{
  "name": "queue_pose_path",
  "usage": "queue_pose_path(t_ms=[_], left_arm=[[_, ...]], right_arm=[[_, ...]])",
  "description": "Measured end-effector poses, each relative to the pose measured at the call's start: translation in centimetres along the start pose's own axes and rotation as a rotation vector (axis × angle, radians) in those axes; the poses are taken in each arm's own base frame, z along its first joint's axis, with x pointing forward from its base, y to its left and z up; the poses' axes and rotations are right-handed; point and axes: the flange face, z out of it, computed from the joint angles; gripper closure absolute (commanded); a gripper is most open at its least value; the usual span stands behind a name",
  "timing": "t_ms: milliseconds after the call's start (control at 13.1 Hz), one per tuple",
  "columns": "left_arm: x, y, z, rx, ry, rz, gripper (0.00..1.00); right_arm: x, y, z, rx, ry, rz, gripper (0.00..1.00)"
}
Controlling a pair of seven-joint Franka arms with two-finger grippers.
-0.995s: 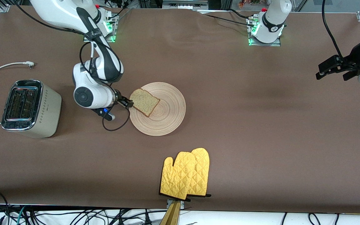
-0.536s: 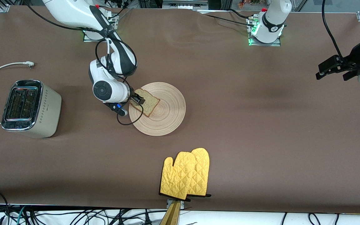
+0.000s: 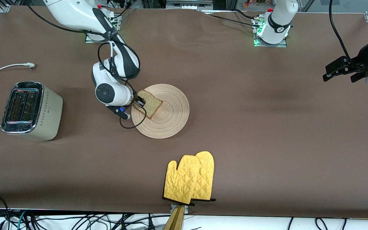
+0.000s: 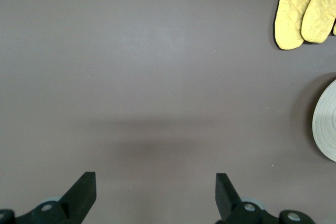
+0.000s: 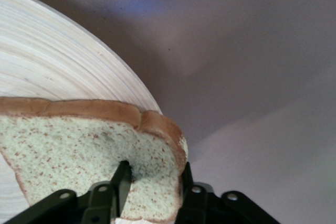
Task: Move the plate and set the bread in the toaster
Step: 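Lift the bread slice with the right gripper over the toaster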
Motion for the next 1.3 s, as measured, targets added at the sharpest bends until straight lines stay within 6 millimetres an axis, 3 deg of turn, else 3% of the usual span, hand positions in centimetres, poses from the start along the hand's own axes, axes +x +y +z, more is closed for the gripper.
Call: queue_pose_path(t_ms=[77,459,689,995,1301], left_arm=[[0.0,0.0,0.0,0.0,0.0,0.0,0.0],[0.0,0.0,0.0,0.0,0.0,0.0,0.0],[0.0,0.0,0.0,0.0,0.0,0.0,0.0],[0.0,0.0,0.0,0.0,0.0,0.002,0.0],[0.0,0.1,0.0,0.001,0.0,0.003,0.0]], right_arm=[[0.0,0.0,0.0,0.0,0.0,0.0,1.0],[-0.1,-0.3,-0.3,0.01,0.008,-0.005,1.0],[0.0,-1.4,-2.1,0.044,0.027,-0.014,1.0],[0.1,-2.8,-8.4,-0.003,0.038,-0.059,1.0],[2.0,-1.4,-15.5,-0.101,0.077,-0.123,1.0]])
